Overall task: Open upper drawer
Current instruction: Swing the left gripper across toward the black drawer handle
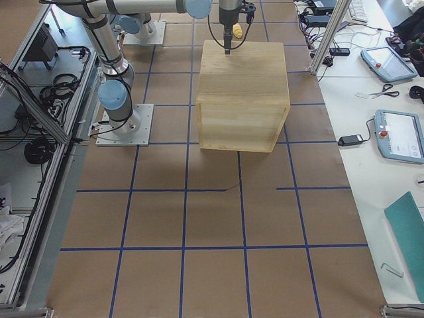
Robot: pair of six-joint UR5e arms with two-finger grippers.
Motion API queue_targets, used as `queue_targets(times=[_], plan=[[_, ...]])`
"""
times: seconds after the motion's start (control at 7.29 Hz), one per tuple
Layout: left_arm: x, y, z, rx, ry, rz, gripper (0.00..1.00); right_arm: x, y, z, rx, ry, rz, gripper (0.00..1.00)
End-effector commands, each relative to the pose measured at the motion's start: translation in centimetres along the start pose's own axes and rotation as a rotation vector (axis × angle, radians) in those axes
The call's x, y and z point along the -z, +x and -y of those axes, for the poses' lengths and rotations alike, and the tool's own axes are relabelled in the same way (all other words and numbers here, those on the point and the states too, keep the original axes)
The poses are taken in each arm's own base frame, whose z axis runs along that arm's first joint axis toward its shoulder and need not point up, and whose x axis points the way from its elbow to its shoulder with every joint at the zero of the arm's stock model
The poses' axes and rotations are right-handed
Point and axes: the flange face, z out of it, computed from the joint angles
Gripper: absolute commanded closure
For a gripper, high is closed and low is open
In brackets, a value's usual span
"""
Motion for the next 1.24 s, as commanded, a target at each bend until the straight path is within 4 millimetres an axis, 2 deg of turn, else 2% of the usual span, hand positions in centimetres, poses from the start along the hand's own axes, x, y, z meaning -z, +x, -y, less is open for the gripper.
queue_targets(times=[0.0,0.27,0.55,0.96,1.1], plan=[[-1.7,3.0,1.1,0.010,0.044,-0.093,0.00,0.0,0.0,0.0,0.000,0.000,0.000,0.00],[-2.6,6.8,1.1,0.059,0.029,-0.109,0.00,0.0,0.0,0.0,0.000,0.000,0.000,0.00],[-3.3,9.4,1.1,0.079,0.020,-0.123,0.00,0.0,0.0,0.0,0.000,0.000,-0.001,0.00],[-3.7,12.0,1.2,0.061,0.020,-0.136,0.00,0.0,0.0,0.0,0.000,0.000,0.000,0.00],[-3.6,12.1,1.2,0.063,0.022,-0.138,0.00,0.0,0.0,0.0,0.000,0.000,0.000,0.00]])
